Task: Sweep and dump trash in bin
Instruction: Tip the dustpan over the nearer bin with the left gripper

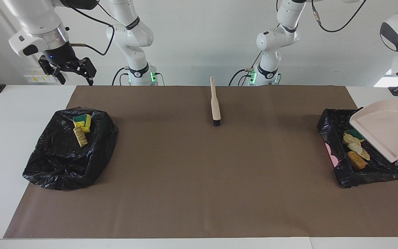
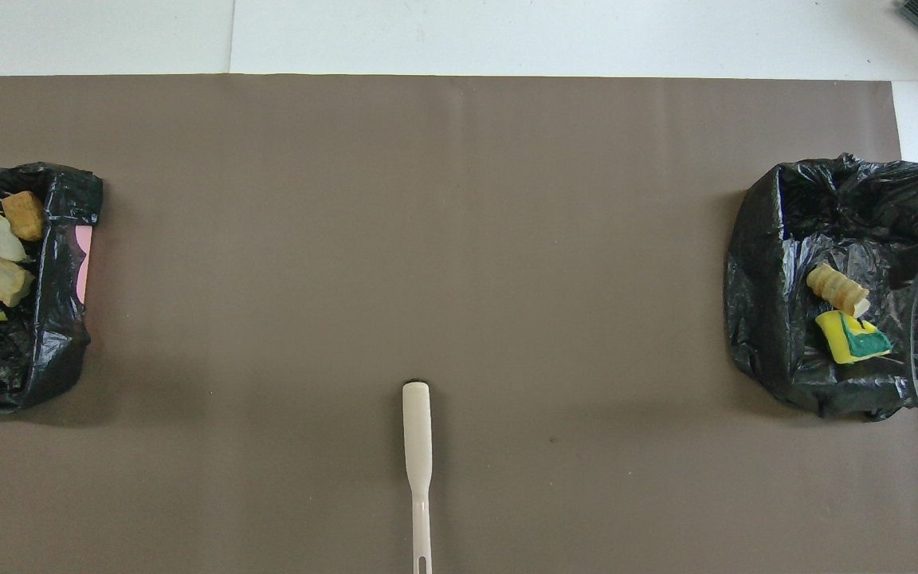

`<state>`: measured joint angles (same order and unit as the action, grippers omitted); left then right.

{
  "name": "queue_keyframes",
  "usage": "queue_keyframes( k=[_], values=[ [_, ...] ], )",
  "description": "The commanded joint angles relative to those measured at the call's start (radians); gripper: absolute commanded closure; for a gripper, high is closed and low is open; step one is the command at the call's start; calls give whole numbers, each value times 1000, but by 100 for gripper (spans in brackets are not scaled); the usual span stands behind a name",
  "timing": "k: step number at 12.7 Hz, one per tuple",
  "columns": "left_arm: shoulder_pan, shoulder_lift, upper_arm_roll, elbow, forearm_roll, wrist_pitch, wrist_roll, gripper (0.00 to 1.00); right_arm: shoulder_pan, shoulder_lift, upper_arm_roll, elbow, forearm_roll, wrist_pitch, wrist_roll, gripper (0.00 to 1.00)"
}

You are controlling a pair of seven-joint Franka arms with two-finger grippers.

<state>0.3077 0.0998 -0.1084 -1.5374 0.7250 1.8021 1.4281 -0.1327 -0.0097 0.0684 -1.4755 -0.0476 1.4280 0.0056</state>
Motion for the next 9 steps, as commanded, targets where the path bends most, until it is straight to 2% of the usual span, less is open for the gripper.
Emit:
queue_keyframes(
  k=[1, 5, 9],
  values=[
    [-21, -15, -4, 13, -128, -72, -67, 100, -1, -12, -1, -5, 23, -8, 16, 0],
    [-73, -31, -5, 19, -310, -228, -277, 100, -2, -15, 1, -9, 28, -15, 17, 0],
    [-151, -83, -17, -30, -494, -348, -678, 100, 7, -29, 4, -29, 26, -29, 14, 0]
  ],
)
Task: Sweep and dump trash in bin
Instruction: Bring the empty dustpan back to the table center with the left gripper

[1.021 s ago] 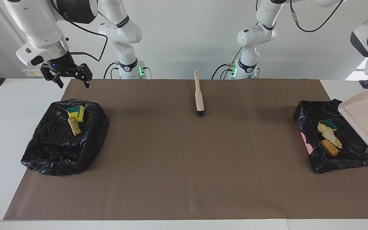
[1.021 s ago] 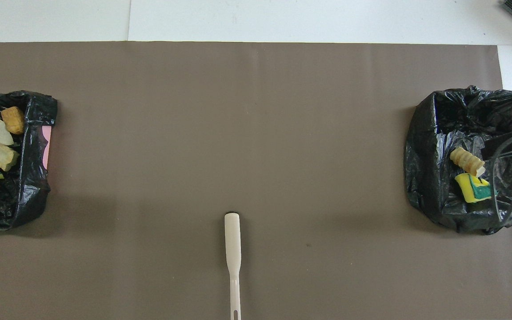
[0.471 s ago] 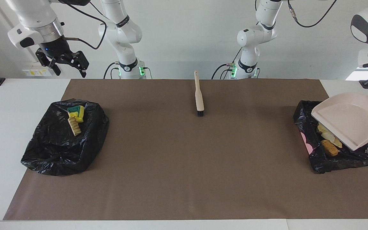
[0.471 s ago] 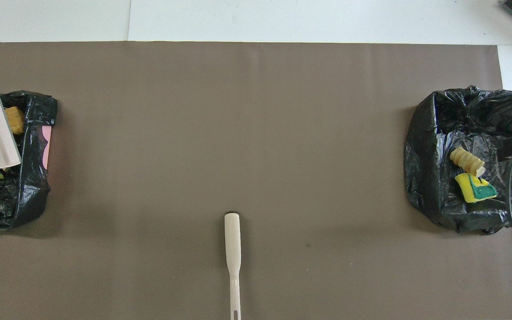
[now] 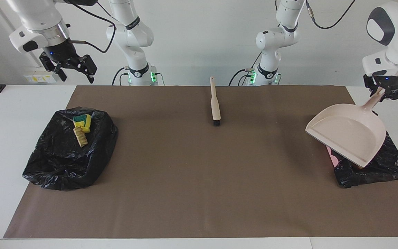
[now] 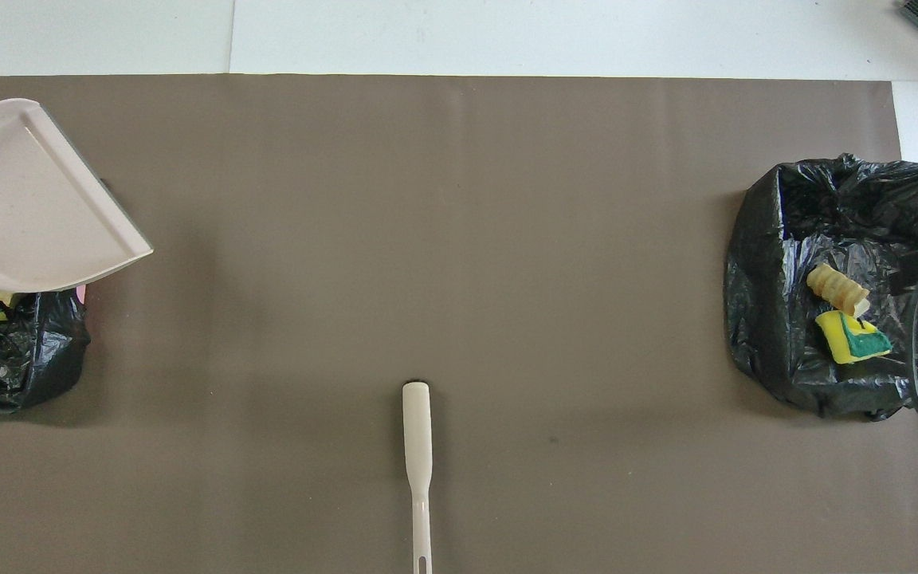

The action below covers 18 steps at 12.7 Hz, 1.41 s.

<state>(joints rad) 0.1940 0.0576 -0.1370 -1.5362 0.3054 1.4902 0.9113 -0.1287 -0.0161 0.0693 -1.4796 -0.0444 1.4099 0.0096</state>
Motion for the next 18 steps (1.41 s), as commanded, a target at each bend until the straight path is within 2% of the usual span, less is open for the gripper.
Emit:
queue_keyframes(
  k=[1, 4, 6, 8, 12, 15, 18],
  values=[
    [-44, -64, 10, -68, -128, -30, -263, 100, 4, -22, 7, -25, 23, -17, 9, 0],
    [-148, -94, 11, -174, -264, 36, -415, 100, 6, -56, 9, -74, 58, -5, 27, 0],
    [-261, -93, 11, -214, -281, 125, -631, 100, 4, -59, 9, -80, 67, 0, 36, 0],
    [-385, -70, 11, -252, -281, 285, -829, 100, 4, -52, 9, -68, 67, 0, 26, 0],
    [-524, -4, 10, -255, -328, 376, -1153, 100, 4, -53, 9, -68, 69, 0, 24, 0],
    [-617, 111, 11, -252, -333, 500, -1241, 100, 4, -53, 9, -68, 67, 0, 24, 0],
    [-666, 195, 5, -254, -351, 620, -1253, 100, 4, -53, 9, -68, 67, 0, 24, 0]
  ],
)
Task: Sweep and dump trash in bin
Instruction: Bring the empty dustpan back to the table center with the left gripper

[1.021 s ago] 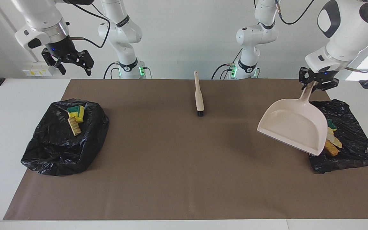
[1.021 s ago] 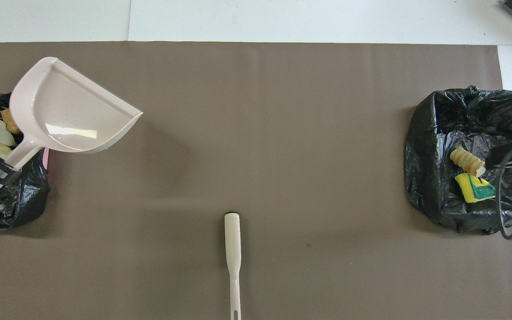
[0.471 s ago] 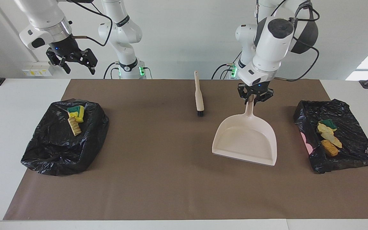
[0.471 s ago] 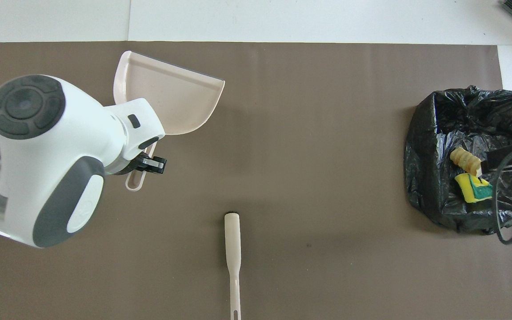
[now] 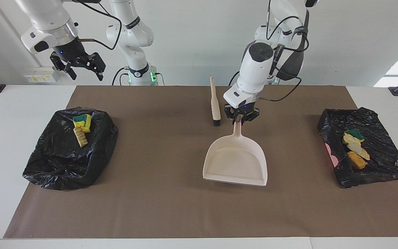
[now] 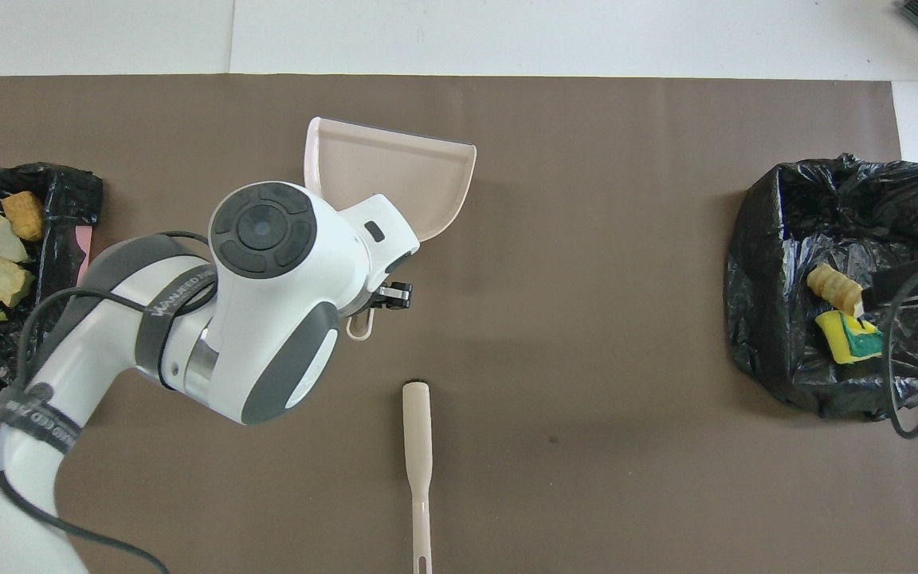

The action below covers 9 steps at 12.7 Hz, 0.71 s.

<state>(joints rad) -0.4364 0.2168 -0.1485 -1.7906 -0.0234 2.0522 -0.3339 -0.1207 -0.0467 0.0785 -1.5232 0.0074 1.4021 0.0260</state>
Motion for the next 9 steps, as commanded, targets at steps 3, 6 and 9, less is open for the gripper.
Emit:
queue_keyframes(
  k=[3, 6, 9],
  values=[
    [-64, 55, 15, -32, -30, 92, 4, 100, -4, -22, 0, -25, 16, 8, 8, 0],
    [-85, 62, 15, -91, -64, 172, 36, 100, -4, -22, 0, -25, 16, 8, 8, 0],
    [-91, 116, 15, -76, -70, 206, 32, 100, -4, -22, 0, -25, 16, 8, 8, 0]
  ],
)
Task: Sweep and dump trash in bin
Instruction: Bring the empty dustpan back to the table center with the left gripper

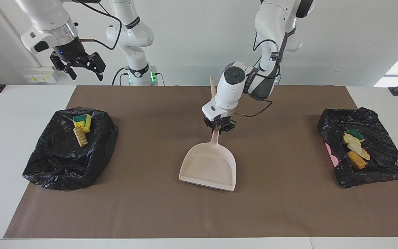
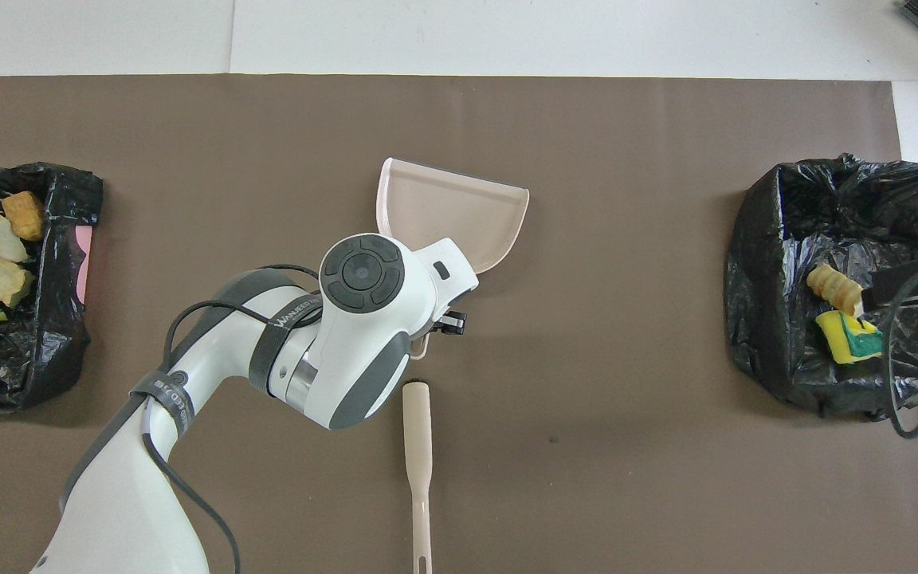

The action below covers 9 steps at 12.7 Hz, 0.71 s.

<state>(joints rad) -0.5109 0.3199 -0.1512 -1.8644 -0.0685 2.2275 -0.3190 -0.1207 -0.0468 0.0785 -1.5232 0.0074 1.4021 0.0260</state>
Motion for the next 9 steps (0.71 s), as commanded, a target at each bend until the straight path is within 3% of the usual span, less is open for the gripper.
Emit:
queue_keyframes(
  k=[1, 2, 3, 4, 5, 7, 9],
  values=[
    [-20, 15, 19, -2, -40, 32, 11, 100, -4, -22, 0, -25, 16, 8, 8, 0],
    [-20, 15, 19, -2, -43, 35, 2, 100, -4, -22, 0, -25, 16, 8, 8, 0],
    [-21, 15, 19, -2, -45, 43, -5, 93, -4, -22, 0, -25, 16, 8, 8, 0],
    [-23, 13, 19, -6, -47, 47, -27, 53, -4, -22, 0, -25, 16, 8, 8, 0],
    [-23, 13, 19, -4, -47, 47, -54, 1, -4, -22, 0, -25, 16, 8, 8, 0],
    [-8, -14, 22, -1, -47, 15, -60, 0, -4, -22, 0, -25, 16, 8, 8, 0],
    [20, -74, 48, 11, -44, -102, -60, 0, -4, -22, 0, -25, 16, 8, 8, 0]
  ],
)
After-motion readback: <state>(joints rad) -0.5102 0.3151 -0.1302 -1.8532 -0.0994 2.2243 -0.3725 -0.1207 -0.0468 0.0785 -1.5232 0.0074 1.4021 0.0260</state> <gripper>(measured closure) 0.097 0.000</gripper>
